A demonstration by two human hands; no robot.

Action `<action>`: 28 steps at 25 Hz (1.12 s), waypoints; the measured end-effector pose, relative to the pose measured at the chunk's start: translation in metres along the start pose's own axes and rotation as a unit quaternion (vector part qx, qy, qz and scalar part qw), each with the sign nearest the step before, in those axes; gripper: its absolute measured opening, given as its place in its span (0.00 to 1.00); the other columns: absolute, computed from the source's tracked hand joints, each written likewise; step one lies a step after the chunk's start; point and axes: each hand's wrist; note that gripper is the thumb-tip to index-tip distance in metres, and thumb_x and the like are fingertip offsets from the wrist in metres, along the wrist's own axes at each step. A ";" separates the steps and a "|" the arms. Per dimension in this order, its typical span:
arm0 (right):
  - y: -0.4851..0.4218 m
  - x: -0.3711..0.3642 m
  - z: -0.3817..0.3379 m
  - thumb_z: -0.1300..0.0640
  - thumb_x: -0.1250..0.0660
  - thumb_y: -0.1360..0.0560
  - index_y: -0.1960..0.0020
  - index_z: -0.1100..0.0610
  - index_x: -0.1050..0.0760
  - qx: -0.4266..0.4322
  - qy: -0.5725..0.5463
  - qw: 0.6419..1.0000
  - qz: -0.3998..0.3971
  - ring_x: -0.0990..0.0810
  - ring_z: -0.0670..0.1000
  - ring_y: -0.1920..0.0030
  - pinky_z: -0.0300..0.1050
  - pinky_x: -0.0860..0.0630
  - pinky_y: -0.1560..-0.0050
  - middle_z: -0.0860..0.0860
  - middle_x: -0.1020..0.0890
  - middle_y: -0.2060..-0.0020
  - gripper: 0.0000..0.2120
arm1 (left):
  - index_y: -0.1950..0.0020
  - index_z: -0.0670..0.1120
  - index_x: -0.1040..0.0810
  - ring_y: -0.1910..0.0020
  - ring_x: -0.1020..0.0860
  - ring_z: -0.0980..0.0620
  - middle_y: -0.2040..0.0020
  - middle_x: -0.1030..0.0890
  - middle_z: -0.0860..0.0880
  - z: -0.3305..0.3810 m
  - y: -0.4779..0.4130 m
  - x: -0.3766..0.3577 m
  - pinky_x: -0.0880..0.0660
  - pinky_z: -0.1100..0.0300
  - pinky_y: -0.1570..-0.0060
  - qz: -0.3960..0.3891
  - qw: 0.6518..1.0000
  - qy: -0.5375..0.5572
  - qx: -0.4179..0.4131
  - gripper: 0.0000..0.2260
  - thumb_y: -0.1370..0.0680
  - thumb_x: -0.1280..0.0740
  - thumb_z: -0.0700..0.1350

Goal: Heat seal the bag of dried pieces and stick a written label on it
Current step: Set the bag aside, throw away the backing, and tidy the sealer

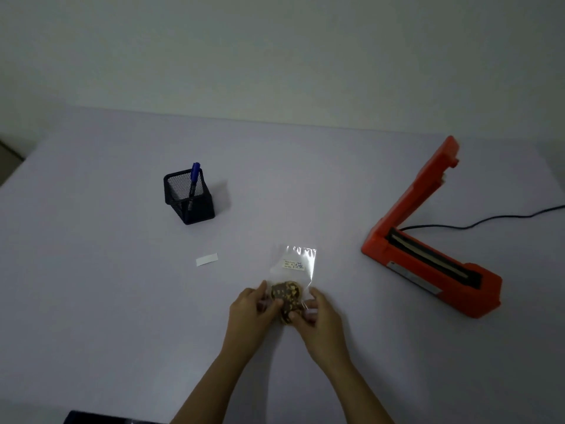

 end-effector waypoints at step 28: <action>-0.341 0.018 -0.137 0.54 0.27 0.33 0.30 0.59 0.39 0.032 0.017 0.994 0.105 0.26 0.54 0.41 0.46 0.29 0.41 0.57 0.27 0.38 0.36 | 0.32 0.39 0.31 0.47 0.23 0.48 0.45 0.21 0.42 0.077 -0.369 0.012 0.32 0.64 0.51 0.016 0.995 0.099 -0.008 0.24 0.25 0.33 0.49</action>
Point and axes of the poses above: each hand's wrist, its own y-axis away from the middle knuckle, its own x-axis out of the back of the hand, z = x × y
